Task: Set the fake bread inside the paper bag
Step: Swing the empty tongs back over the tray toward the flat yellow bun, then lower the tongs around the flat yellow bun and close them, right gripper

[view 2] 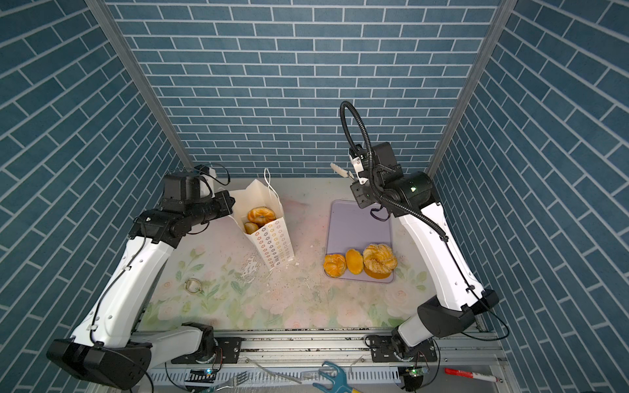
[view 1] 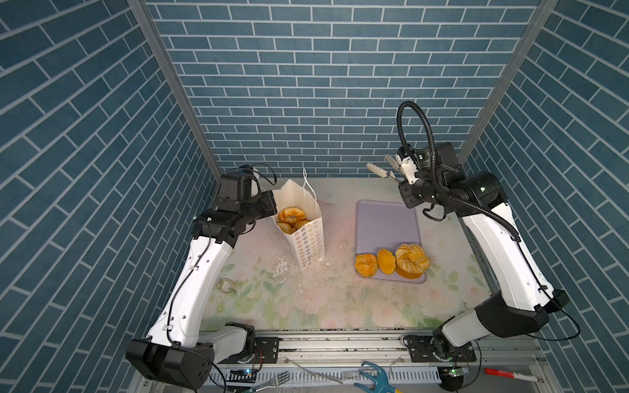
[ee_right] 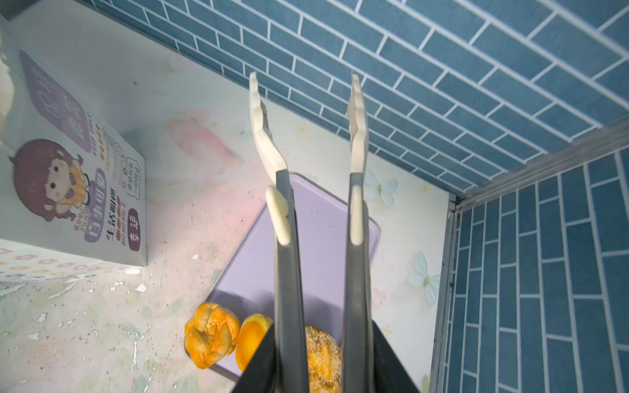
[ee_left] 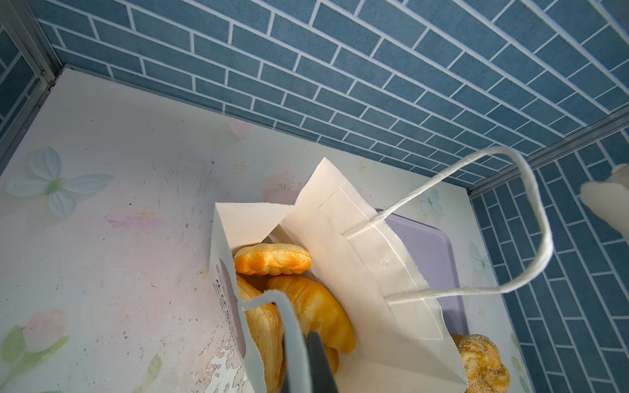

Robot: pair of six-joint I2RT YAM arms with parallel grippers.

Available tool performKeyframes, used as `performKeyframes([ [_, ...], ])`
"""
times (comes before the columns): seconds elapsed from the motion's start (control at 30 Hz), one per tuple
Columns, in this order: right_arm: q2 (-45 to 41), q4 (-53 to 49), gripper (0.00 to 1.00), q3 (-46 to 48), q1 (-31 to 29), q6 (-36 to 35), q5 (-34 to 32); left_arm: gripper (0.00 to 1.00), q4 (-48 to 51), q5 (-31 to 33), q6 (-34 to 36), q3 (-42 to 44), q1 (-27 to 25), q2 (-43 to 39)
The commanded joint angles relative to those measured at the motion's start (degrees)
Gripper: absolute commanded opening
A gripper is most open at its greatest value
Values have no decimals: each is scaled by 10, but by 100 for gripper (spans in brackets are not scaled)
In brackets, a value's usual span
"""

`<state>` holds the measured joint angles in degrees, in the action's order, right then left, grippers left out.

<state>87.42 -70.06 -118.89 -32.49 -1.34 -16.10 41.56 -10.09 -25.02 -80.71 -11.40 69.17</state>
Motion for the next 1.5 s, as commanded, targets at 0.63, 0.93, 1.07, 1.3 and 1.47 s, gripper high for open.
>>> performKeyframes([
  [0.63, 10, -104, 39, 141, 100, 78, 174, 0, 12, 5, 7, -7, -4, -2],
  [0.93, 20, -126, 39, 162, 99, 65, 235, 0, 14, 7, 6, -8, -4, -3],
  [1.07, 26, -137, 39, 175, 96, 60, 246, 0, 14, 10, 7, -6, -4, -2],
  [1.3, 31, -150, 40, 183, 82, 51, 258, 0, 13, 8, 4, -9, -4, 0],
  [1.47, 32, -164, 40, 188, 77, 57, 236, 0, 14, 10, 7, -9, -4, -3],
])
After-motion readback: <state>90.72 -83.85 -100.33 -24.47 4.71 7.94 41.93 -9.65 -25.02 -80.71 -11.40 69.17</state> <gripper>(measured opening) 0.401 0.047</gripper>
